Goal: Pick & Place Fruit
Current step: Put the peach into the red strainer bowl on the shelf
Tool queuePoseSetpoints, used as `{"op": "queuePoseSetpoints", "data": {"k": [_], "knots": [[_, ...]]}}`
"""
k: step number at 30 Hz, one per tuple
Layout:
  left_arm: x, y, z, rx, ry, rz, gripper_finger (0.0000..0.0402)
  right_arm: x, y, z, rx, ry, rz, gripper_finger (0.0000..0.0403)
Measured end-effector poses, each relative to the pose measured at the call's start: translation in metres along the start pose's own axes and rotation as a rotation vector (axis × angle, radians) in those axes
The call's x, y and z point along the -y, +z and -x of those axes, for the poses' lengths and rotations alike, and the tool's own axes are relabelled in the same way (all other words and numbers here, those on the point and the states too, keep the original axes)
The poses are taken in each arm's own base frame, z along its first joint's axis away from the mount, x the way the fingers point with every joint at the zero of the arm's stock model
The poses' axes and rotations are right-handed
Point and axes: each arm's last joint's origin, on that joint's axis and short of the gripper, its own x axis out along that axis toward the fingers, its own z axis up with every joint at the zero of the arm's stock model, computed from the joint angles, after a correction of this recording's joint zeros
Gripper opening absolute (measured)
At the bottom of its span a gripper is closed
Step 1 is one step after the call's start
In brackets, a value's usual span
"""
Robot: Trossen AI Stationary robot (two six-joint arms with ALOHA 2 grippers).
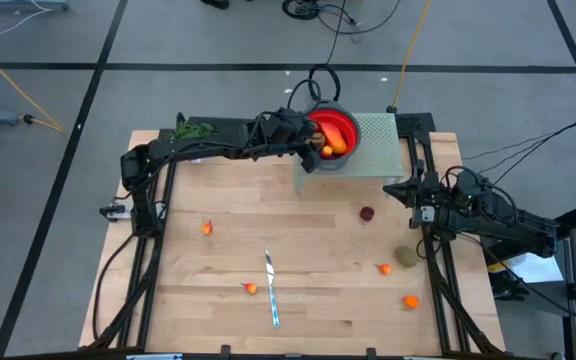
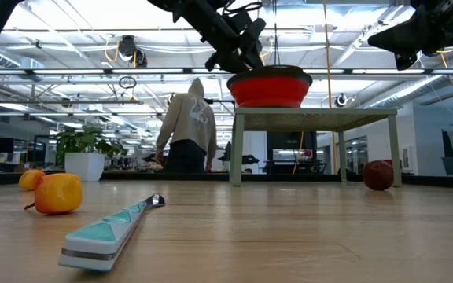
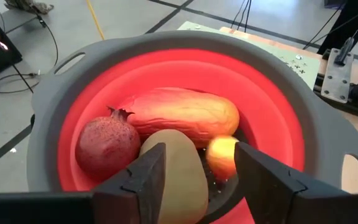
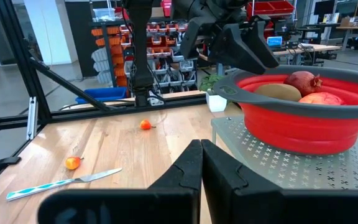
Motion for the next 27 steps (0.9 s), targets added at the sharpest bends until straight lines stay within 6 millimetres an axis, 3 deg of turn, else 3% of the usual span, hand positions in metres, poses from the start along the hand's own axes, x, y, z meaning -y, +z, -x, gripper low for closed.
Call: {"op": "queuePoseSetpoints", "data": {"k": [13, 27], "knots": [[0.001, 0.010, 0.005, 0.030, -0.005, -0.028, 0.0203, 0.000, 0.000, 0.000, 0.000, 0.000, 0.000, 0.0000], [0.023, 0.055, 0.054, 0.030, -0.046, -0.086, 0.0172, 0.000, 0.000, 0.000, 0.000, 0.000, 0.000, 0.0000]]}}
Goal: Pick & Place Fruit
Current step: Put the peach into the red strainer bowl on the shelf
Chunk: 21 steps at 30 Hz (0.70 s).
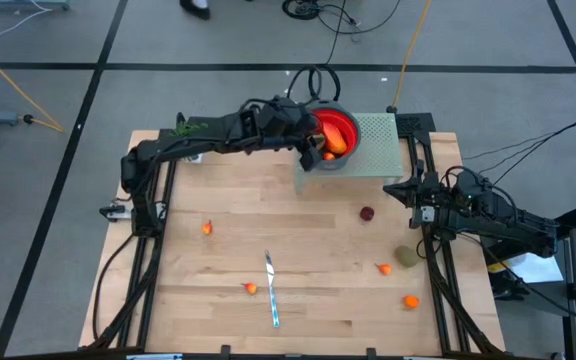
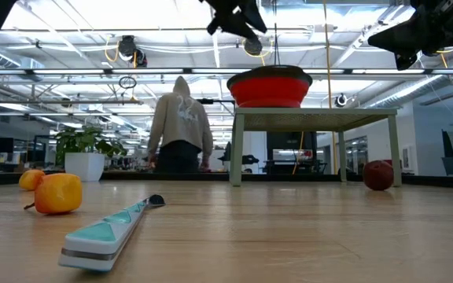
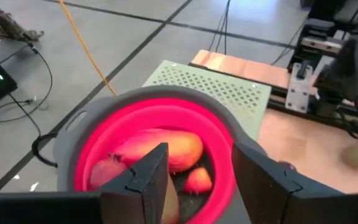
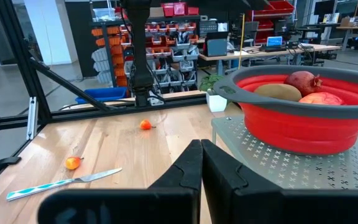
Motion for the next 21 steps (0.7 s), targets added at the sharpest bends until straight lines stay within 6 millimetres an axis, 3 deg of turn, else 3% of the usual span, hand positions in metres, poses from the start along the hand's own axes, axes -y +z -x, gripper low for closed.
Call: {"op": "queuePoseSetpoints", "data": {"k": [12, 21], "knots": [[0.048, -0.005, 0.024, -0.091, -0.033, -0.064, 0.0078, 0.000, 0.000, 0.000, 0.000, 0.000, 0.000, 0.0000], [0.086, -0.016, 0.038, -0.148, -0.103, 0.012, 0.0004, 0.000, 0.000, 0.000, 0.000, 0.000, 0.003, 0.0000]]}}
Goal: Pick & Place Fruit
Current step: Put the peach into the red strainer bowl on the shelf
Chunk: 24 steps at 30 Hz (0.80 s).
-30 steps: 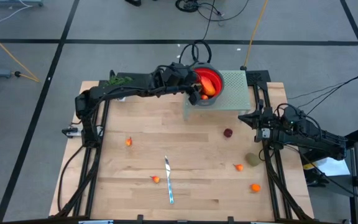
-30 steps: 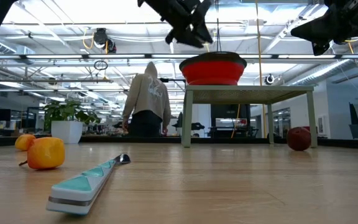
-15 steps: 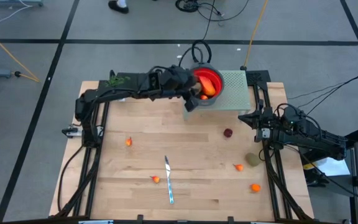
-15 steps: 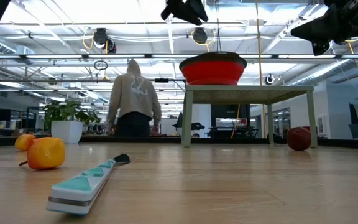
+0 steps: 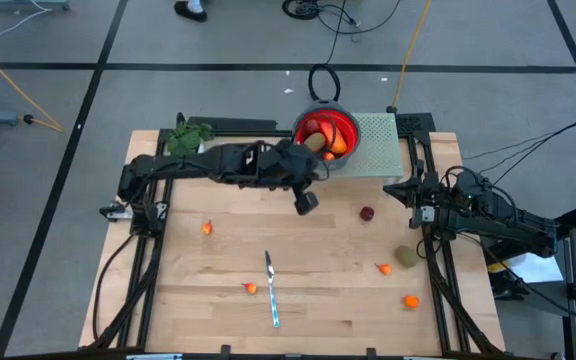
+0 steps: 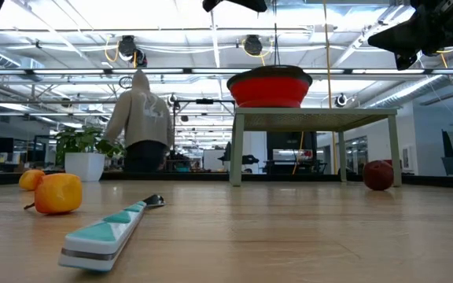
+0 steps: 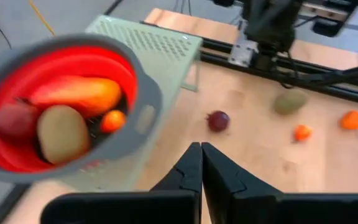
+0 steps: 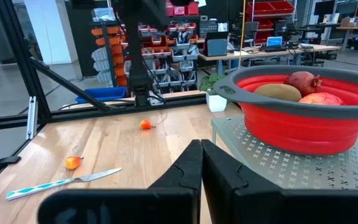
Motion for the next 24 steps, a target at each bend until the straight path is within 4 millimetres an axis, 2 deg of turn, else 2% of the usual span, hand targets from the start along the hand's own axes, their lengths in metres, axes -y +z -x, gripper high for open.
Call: {"op": "queuePoseSetpoints", "data": {"k": [4, 14, 24], "knots": [[0.018, -0.007, 0.005, -0.026, -0.032, 0.037, 0.0013, 0.000, 0.000, 0.000, 0.000, 0.000, 0.000, 0.0000], [0.052, -0.026, 0.019, -0.121, -0.076, 0.122, 0.0003, 0.000, 0.000, 0.000, 0.000, 0.000, 0.000, 0.0000], [0.065, -0.035, 0.026, -0.171, -0.084, 0.164, 0.0002, 0.000, 0.000, 0.000, 0.000, 0.000, 0.000, 0.0000]]}}
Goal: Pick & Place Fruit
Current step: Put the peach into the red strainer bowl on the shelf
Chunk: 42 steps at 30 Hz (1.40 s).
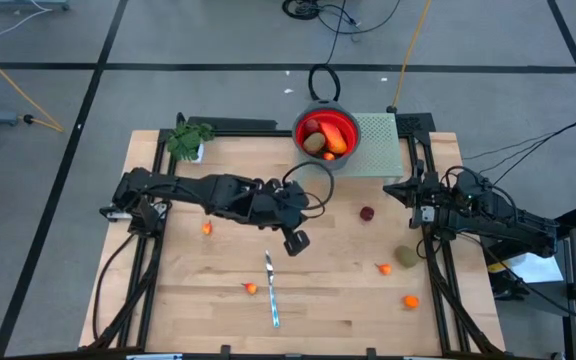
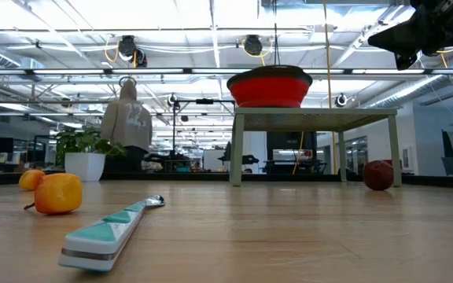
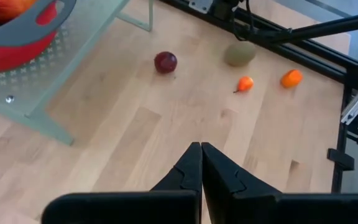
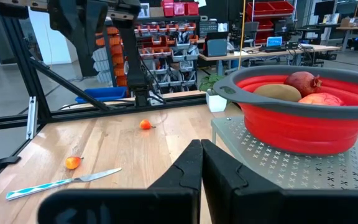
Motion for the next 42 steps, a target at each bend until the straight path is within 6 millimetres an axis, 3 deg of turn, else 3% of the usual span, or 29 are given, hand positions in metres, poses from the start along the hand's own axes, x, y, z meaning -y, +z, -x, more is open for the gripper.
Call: {"op": "queuePoseSetpoints", "data": {"k": [6, 16, 28, 42], "knots": [[-0.002, -0.004, 0.000, -0.043, 0.023, 0.047, 0.0004, 0.000, 0.000, 0.000, 0.000, 0.000, 0.000, 0.0000], [-0.019, -0.037, -0.006, -0.276, 0.254, 0.206, 0.0004, 0.000, 0.000, 0.000, 0.000, 0.000, 0.000, 0.0000], [-0.030, -0.084, -0.048, -0.488, 0.310, 0.276, 0.0002, 0.000, 0.000, 0.000, 0.000, 0.000, 0.000, 0.0000], [-0.048, -0.126, -0.072, -0.641, 0.412, 0.270, 0.0002, 0.000, 0.000, 0.000, 0.000, 0.000, 0.000, 0.0000]]}}
